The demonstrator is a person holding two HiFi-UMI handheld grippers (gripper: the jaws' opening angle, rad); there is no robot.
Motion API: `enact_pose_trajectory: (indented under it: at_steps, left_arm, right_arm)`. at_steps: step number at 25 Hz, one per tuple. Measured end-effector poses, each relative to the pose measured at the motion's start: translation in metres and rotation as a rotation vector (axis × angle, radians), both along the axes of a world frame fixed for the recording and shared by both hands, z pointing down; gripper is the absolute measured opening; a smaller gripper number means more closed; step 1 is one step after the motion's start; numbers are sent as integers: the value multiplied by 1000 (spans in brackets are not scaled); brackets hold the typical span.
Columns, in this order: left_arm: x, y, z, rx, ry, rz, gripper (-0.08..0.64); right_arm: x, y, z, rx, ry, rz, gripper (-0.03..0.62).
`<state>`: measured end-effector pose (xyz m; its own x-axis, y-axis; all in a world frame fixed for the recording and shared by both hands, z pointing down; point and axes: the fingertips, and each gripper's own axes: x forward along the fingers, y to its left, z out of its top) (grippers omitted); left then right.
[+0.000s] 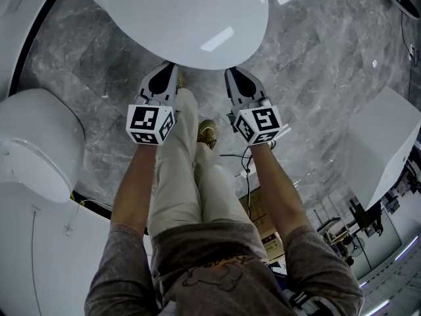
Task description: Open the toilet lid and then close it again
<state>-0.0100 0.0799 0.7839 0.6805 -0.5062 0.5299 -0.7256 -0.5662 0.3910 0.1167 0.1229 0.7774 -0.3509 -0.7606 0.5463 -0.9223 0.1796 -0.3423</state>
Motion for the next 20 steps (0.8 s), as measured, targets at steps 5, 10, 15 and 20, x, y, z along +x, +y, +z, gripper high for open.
enact_pose_trajectory:
  at_steps: [5,10,15,20]
  left_arm:
    - [-2,-6,-44,3,26,-22,8]
    - [-9,-28,-106,19,62,-76,8]
    - [-24,-63,-164,47,80,-164,8]
    - [-40,-97,-208,36,65,-204,9]
  right_arm:
    - [-2,-8,-56,46,2,-27,28]
    - [-10,-35,-137,128,12,-64,28]
    - [-29,-78,-214,211,-1,-122,28]
    - [-49,-122,-271,248,-1,-158,28]
